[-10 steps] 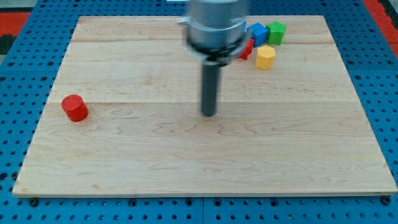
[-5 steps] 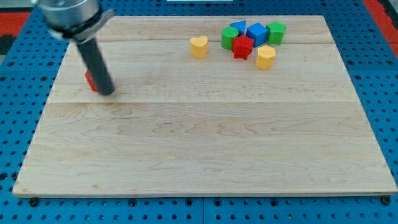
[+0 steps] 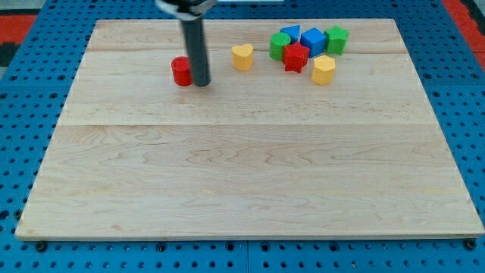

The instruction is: Push the red circle towards the red star

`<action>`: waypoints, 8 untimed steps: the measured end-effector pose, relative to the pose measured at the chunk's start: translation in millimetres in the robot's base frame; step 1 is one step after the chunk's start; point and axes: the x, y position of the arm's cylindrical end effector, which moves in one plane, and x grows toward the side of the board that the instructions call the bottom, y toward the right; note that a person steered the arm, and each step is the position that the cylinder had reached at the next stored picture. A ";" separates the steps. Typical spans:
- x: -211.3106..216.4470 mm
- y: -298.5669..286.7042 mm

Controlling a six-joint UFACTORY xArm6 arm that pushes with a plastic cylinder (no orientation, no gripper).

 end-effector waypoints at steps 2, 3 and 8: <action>71.7 -80.8; 9.3 -118.9; -32.8 -40.5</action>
